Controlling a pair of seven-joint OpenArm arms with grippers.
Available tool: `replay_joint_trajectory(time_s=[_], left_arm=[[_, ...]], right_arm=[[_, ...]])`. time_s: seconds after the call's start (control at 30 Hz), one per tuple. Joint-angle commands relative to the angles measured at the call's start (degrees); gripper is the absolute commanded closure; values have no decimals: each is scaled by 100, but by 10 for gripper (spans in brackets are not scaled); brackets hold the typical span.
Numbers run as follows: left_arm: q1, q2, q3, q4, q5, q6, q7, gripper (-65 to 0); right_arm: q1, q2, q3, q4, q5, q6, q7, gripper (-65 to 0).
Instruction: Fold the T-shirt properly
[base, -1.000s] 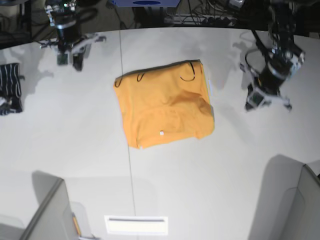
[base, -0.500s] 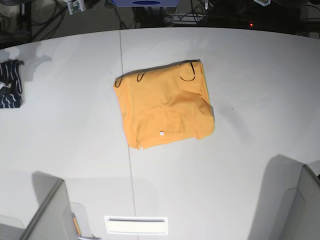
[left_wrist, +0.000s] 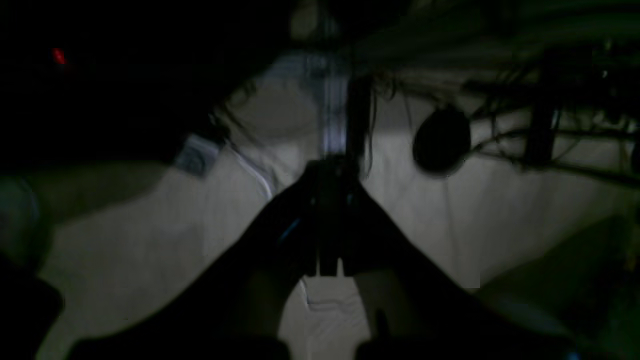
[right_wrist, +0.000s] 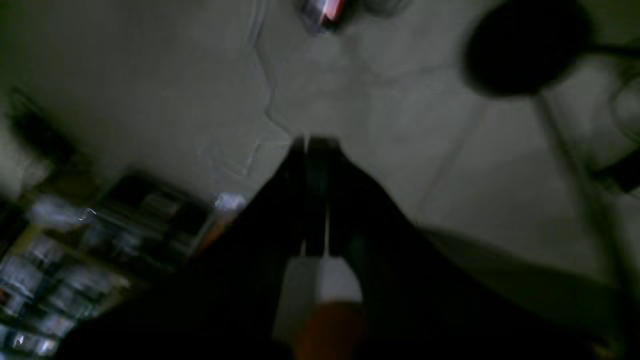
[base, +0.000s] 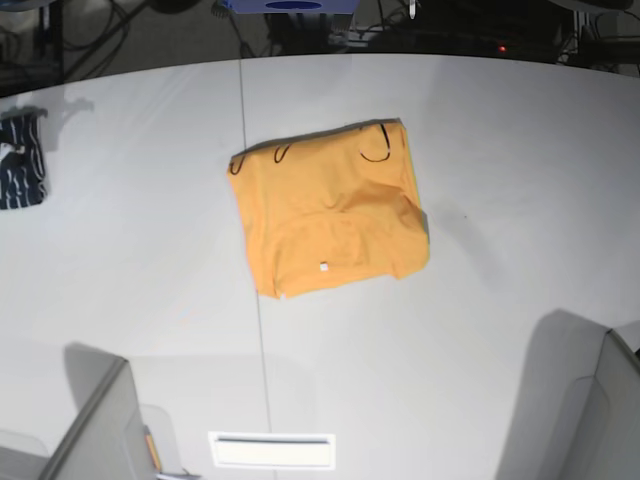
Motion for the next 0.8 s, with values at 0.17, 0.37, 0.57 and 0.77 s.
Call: replay_joint_trajectory(time_s=[0.17, 0.37, 0.57, 0.77], left_arm=[[-1397, -184, 1870, -2077, 9, 874, -3, 0], [-1951, -141, 3197, -2490, -26, 2201, 14, 0], [-2047, -70, 3232, -2499, -35, 2360, 14, 0], [-2250, -61, 3232, -2490, -43, 2360, 14, 0]], right_arm=[[1380, -910, -55, -3851, 81, 2, 2355, 0], [1987, -1051, 507, -5257, 90, 2, 3823, 0], [1960, -787, 1826, -4914, 81, 2, 3840, 0], [1987, -787, 1791, -4879, 55, 2, 3849, 0]])
